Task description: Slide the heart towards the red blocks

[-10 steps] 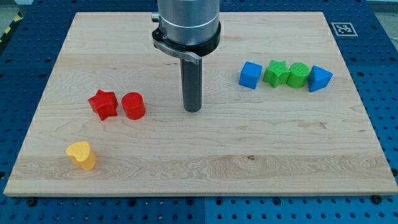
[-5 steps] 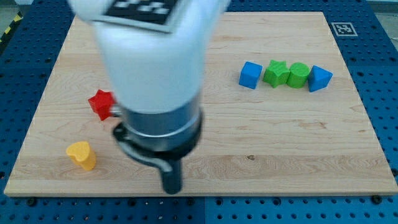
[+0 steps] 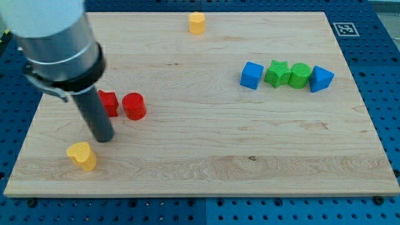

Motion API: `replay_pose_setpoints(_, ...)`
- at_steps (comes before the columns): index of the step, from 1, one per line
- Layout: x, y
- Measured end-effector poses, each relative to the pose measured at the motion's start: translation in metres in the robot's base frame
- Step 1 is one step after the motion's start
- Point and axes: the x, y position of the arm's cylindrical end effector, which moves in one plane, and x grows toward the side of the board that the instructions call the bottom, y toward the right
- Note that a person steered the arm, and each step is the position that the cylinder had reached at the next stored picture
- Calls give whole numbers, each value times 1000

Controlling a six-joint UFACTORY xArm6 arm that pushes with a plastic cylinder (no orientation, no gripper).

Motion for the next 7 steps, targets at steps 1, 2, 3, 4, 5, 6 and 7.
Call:
replay_pose_setpoints(1,0,-42)
replay_pose_setpoints(2,0,-56)
replay_pose_setpoints(3,1,-62)
replay_pose_setpoints(4,9,-83)
replay_pose_setpoints(5,33,-84)
replay_pose_setpoints(6,42,-57)
replay_pose_setpoints(7,53,-29)
